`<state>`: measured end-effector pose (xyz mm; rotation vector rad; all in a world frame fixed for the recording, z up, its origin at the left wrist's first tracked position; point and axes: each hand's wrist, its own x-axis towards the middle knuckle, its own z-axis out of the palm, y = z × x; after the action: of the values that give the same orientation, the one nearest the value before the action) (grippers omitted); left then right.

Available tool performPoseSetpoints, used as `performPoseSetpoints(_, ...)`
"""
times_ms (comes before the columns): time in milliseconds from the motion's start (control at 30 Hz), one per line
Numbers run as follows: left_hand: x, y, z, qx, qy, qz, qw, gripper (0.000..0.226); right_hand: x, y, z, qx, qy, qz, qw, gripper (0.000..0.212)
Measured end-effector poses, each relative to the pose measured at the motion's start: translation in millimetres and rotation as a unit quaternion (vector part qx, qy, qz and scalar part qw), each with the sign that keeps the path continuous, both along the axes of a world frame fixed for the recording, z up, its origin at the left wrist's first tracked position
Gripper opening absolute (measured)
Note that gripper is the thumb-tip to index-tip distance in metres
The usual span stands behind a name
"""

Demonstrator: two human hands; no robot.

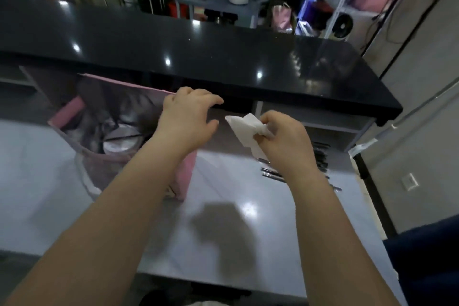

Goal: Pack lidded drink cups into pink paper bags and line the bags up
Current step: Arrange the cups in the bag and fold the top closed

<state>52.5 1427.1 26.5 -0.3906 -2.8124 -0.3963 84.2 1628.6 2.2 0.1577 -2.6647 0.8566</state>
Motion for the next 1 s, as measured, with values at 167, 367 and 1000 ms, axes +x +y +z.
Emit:
performPoseSetpoints(167, -7.8, -75.8, 34.2, 0.051, 0.036, 0.008, 0.998, 0.046, -23.5, -62.0, 55.6, -0.019, 0.066, 0.019, 0.997, 0.015)
performPoseSetpoints(367, -22.4, -170.1, 32.8, 0.116, 0.013, 0.012, 0.993, 0.044, -34.3, -143.4, 90.0, -0.083, 0.112, 0.057, 0.989, 0.013)
performPoseSetpoints(1000, -82.0, -266.7, -12.8, 0.089, -0.159, -0.151, 0.972, 0.101, -88.8, -256.0, 24.5, 0.157, -0.056, -0.017, 0.986, 0.007)
